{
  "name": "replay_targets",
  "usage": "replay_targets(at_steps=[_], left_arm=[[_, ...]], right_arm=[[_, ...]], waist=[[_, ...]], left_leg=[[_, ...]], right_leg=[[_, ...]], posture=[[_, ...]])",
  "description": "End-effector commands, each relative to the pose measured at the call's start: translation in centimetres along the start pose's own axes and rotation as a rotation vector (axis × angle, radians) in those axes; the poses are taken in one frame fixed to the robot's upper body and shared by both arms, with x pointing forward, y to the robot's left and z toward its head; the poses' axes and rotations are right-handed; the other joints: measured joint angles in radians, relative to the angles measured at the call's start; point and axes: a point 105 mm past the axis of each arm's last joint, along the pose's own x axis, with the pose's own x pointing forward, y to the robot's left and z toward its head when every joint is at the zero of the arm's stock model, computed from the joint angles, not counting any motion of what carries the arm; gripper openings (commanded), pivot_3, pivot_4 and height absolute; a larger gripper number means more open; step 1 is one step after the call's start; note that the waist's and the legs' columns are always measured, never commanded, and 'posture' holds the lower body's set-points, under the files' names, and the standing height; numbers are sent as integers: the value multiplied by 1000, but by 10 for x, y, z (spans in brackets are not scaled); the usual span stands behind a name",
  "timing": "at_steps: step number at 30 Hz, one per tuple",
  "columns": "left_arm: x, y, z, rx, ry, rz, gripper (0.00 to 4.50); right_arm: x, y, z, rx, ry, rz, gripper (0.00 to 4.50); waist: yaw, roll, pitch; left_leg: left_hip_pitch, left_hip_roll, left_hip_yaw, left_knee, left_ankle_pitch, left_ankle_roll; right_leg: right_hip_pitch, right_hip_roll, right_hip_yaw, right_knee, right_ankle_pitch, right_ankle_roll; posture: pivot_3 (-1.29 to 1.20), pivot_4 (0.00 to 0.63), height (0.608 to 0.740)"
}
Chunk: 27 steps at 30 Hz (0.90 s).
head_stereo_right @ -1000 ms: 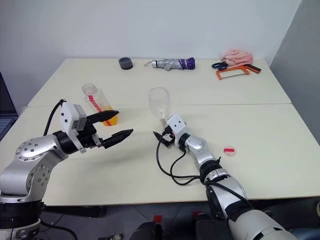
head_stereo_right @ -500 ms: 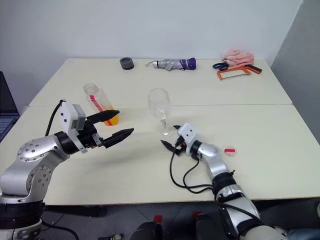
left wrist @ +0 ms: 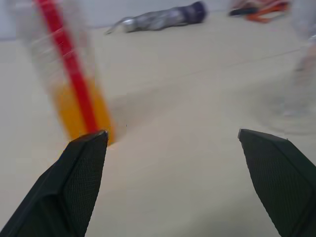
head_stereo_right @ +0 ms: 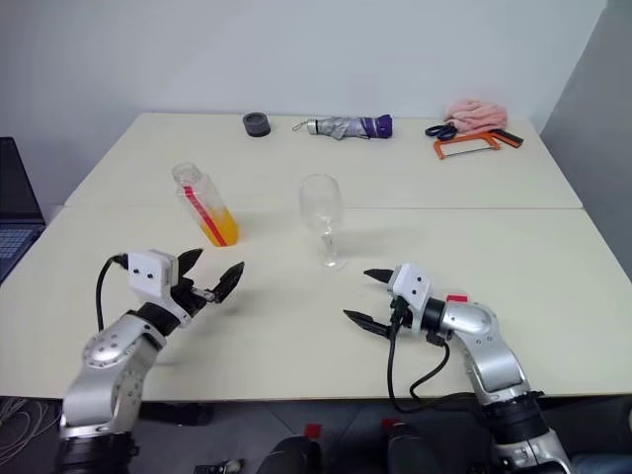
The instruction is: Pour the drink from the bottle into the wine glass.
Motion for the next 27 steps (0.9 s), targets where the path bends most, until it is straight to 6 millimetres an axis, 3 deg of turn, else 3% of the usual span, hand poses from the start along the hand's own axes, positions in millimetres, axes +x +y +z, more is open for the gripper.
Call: replay_targets(at_steps=[1,10,20,27], left_arm=[[5,24,15,53,-76,194,4500],[30,30,21,34,-86,267,4500],[59,15,22,-2,-79,165,4500],[71,17,27,0,-89,176,4500]], right_arm=[[0,5,23,0,-57,-6,4457],[6,13,34,11,-60,-5,4457],[9,20,38,-23,-46,22,4457],[11,21,40,-21,-48,26,4457]], waist=[[8,-1,0],[16,-1,-1],[16,-2,-1],[16,-2,-1]], left_leg=[[0,-1,0,0,0,0],[0,-3,0,0,0,0],[0,-4,0,0,0,0],[0,-4,0,0,0,0]], right_leg=[[0,0,0,0,0,0],[0,-1,-1,0,1,1],[0,0,-1,-1,1,1],[0,0,-2,-1,1,1]], posture=[[0,150,740],[0,150,740],[0,150,740],[0,150,740]])
